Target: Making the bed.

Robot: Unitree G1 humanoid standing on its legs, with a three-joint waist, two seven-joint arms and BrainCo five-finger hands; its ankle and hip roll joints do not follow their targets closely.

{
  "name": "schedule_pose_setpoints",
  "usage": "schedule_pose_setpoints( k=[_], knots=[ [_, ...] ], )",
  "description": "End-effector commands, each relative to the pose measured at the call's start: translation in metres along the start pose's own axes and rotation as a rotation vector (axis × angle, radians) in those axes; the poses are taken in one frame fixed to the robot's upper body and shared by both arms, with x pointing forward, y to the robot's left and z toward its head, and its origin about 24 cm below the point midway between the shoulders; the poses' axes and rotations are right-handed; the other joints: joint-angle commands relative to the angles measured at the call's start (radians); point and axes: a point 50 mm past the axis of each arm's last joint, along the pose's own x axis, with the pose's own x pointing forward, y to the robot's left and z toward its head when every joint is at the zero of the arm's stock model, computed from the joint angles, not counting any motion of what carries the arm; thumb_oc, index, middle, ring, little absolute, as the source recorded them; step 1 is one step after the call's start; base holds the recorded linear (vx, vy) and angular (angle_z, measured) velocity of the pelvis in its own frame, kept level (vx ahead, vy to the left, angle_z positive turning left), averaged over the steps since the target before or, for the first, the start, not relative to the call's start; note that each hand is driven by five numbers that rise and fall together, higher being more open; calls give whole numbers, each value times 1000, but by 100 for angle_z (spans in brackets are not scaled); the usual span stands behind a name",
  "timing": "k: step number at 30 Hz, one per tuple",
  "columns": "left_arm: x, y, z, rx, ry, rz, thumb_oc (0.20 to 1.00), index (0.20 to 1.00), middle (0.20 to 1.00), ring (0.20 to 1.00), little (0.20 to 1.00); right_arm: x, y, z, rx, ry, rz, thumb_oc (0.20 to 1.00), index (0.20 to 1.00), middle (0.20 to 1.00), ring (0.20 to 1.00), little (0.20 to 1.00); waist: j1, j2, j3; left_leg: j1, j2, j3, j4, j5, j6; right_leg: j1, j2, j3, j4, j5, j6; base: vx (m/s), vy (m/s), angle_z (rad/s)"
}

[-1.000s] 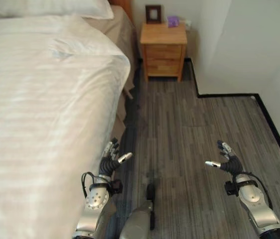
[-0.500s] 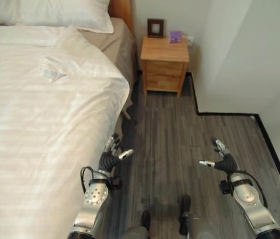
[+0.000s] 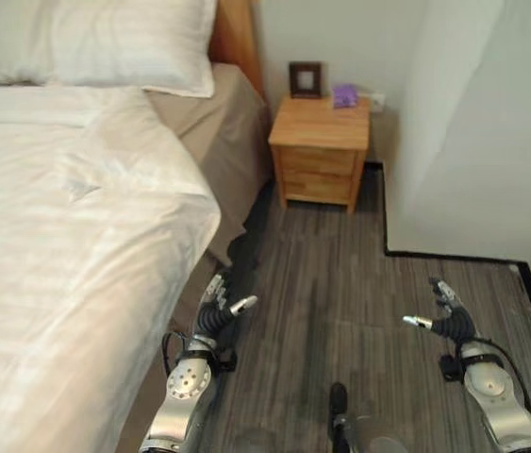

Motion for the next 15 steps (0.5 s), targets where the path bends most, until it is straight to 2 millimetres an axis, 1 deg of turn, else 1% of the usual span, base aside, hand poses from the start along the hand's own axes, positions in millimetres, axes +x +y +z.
schedule_pose_setpoints(
  k=[1, 2, 3, 4, 5, 6, 7, 8, 9, 11, 12, 13, 14, 15],
  knots=[
    [5, 0, 36, -23, -173, -7, 1000, 1000, 1000, 1000, 1000, 11, -8, 28, 7, -134, -26, 1000, 1000, 1000, 1000, 1000, 52, 5, 36, 18, -12, 90, -210, 24, 53, 84, -42, 4, -59, -81, 106, 331, 68, -54],
    [4, 0, 35, -22, -168, -9, 1000, 1000, 1000, 1000, 1000, 12, -8, 29, 2, -140, -20, 1000, 1000, 1000, 1000, 1000, 64, 13, 34, -6, -24, 110, -325, 1, 69, 109, -35, 17, -59, -103, 114, 427, 121, -41],
    [3, -1, 34, -24, -165, -10, 1000, 1000, 1000, 1000, 1000, 12, -8, 31, -3, -145, -17, 1000, 1000, 1000, 1000, 1000, 71, 20, 26, -14, -30, 115, -427, 6, 76, 114, -32, 24, -59, -119, 119, 486, 198, -10],
    [3, 0, 34, -22, -167, 0, 1000, 1000, 1000, 1000, 1000, 12, -6, 29, -10, -140, -13, 1000, 1000, 1000, 1000, 1000, 89, 43, 22, -45, -18, 127, -574, 95, 64, 145, -9, 37, -59, -156, 124, 474, 173, -9],
    [3, -2, 34, -22, -164, -9, 1000, 1000, 1000, 1000, 1000, 12, -6, 29, -17, -143, -12, 1000, 1000, 1000, 1000, 1000, 93, 49, 13, -30, -14, 136, -684, 135, 59, 172, -9, 31, -59, -176, 122, 519, 160, 0],
    [2, -3, 33, -15, -162, -15, 1000, 1000, 1000, 1000, 1000, 12, -7, 30, -25, -148, -13, 1000, 1000, 1000, 1000, 1000, 100, 56, 14, -29, -13, 149, -768, 176, 55, 188, -6, 25, -59, -187, 123, 291, 67, -3],
    [2, -3, 33, -15, -162, -15, 1000, 1000, 1000, 1000, 1000, 12, -7, 30, -25, -147, -13, 1000, 1000, 1000, 1000, 1000, 99, 54, 15, -19, -17, 150, -783, 184, 55, 191, -9, 24, -59, -189, 123, 283, 78, 9],
    [2, -4, 33, -13, -160, -16, 1000, 1000, 1000, 1000, 1000, 12, -8, 29, -29, -144, -24, 1000, 1000, 1000, 1000, 1000, 102, 55, 16, -44, -1, 187, -831, 199, 46, 214, -7, 16, -59, -207, 123, 303, 87, 12],
    [3, -5, 34, -14, -165, -20, 1000, 1000, 1000, 1000, 1000, 11, -9, 28, -34, -140, -32, 1000, 1000, 1000, 1000, 1000, 102, 50, 16, -69, 14, 228, -862, 202, 46, 243, -12, 10, -59, -221, 126, 448, 140, 22],
    [1, -5, 32, -8, -156, -29, 1000, 1000, 1000, 1000, 1000, 8, -7, 27, -33, -137, -23, 1000, 1000, 1000, 1000, 1000, 108, 42, 6, -96, 29, 266, -869, 219, 46, 285, -18, 11, -59, -235, 133, 540, 181, 32],
    [-2, -4, 30, -6, -148, -26, 1000, 1000, 1000, 1000, 1000, 6, -5, 23, -37, -123, -13, 1000, 1000, 1000, 1000, 1000, 110, 39, -8, -93, 47, 303, -868, 241, 53, 321, -17, 21, -59, -248, 139, 475, 165, 13],
    [-2, -4, 30, -6, -147, -26, 1000, 1000, 1000, 1000, 1000, 5, -4, 23, -37, -122, -12, 1000, 1000, 1000, 1000, 1000, 112, 38, -9, -92, 46, 305, -868, 240, 53, 322, -19, 23, -59, -248, 139, 652, 220, -15],
    [-5, -3, 26, -5, -130, -24, 1000, 1000, 1000, 1000, 1000, 4, 2, 21, -36, -111, 10, 1000, 1000, 1000, 1000, 1000, 120, 30, -33, -77, 47, 305, -860, 288, 63, 352, -28, 36, -59, -256, 149, 487, 152, -17],
    [-6, -1, 25, -2, -123, -22, 1000, 1000, 1000, 1000, 1000, 3, 5, 20, -28, -104, 12, 1000, 1000, 1000, 1000, 1000, 125, 13, -44, -72, 42, 312, -858, 287, 68, 365, -38, 40, -59, -251, 154, 630, 198, -32]
  ],
)
